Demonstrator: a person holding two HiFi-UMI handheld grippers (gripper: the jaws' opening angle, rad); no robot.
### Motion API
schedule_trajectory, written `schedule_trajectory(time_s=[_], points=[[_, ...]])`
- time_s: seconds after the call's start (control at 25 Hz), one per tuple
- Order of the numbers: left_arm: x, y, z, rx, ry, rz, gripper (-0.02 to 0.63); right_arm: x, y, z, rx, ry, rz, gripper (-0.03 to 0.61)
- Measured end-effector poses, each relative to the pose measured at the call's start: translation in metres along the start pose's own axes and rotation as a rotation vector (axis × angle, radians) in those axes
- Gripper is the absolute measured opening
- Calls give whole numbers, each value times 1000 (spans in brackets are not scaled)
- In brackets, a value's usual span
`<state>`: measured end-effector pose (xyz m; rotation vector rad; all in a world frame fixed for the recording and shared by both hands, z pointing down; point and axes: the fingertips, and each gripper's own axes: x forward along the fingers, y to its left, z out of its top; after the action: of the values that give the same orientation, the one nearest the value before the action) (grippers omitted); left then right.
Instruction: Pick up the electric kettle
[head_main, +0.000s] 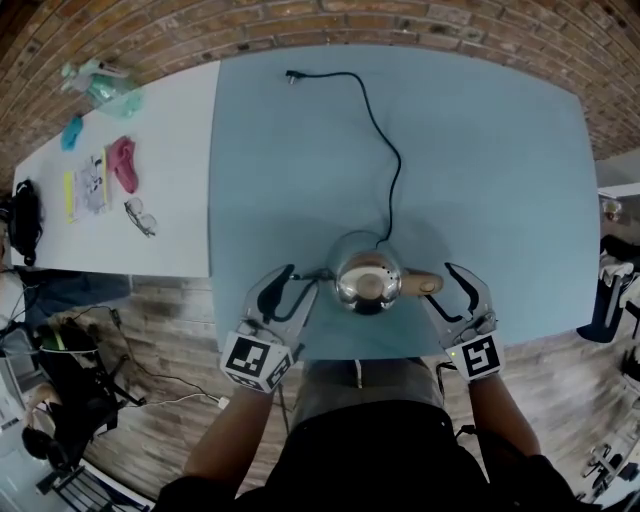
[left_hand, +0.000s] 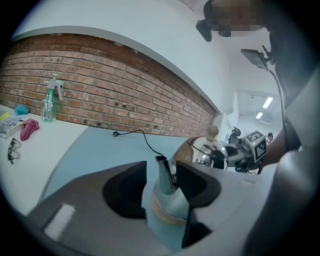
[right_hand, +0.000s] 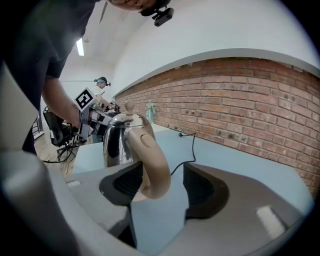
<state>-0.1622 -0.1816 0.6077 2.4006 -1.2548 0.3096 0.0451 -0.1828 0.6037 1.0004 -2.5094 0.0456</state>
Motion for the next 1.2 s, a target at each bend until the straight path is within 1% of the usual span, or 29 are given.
schedule_trajectory(time_s=[0.12,0.24,0.32,0.48,0.76,0.92,1.04,1.2], points=[[1,0,0,-6,-7,-4,164,4,1,-2,-21,12,11,255],[1,1,6,-29,-34,-8,144,9,3,0,-43,18,21,255],[3,0,9,-21,-39,-13,129,12,4,1,-62,18,28,253],[5,-2,10,-3,-35,-15,101,13,10,-3,-108,44,40,182],[6,-1,9,-47,-31,-31,87,13,11,-3,-104,30,22,175],[5,-3,9,-44,-17,-53,86,11,11,0,-105,21,11,173],[3,-3,7,-42,-10,-52,84,12,12,-2,-97,23,10,173],[2,-3,10,-34,-15,-53,85,12,10,4,-55,-19,-7,173]])
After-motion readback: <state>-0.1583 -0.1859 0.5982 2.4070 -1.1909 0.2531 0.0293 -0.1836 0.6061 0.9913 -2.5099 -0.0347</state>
